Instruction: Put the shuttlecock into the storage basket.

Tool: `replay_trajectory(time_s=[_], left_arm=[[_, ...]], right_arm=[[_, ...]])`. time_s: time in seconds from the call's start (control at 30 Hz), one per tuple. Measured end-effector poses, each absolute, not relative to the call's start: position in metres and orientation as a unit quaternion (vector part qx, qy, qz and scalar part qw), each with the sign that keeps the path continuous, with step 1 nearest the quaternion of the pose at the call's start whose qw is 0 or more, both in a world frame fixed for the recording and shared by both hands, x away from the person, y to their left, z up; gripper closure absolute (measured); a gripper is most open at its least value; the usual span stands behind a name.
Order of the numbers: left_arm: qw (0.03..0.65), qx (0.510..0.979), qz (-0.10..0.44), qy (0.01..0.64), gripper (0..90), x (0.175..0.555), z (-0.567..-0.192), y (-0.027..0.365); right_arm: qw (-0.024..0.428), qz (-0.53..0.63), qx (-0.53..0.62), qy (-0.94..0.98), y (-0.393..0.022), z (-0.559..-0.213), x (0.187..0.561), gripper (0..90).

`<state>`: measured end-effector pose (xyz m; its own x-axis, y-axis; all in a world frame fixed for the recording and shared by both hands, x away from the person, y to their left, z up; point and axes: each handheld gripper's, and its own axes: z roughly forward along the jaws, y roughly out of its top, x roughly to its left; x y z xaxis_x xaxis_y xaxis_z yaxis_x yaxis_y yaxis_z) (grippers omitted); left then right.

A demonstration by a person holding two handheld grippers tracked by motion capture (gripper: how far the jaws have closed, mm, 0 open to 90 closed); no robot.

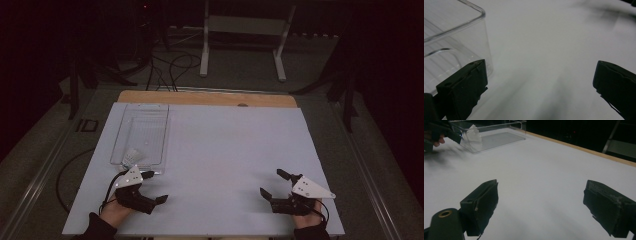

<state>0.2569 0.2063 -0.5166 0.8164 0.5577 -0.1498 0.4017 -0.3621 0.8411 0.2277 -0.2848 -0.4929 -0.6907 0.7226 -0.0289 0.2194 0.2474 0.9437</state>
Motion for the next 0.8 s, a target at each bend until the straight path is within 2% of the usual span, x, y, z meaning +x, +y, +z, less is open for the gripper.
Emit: replay_trajectory(time_s=[0.8], left_arm=[[0.496,0.815,0.076,0.291,0.0,0.2572,-0.5181,0.2011]], right_arm=[[0.240,0.528,0.313,0.752,-0.2856,-0.4927,0.2279,12.4]])
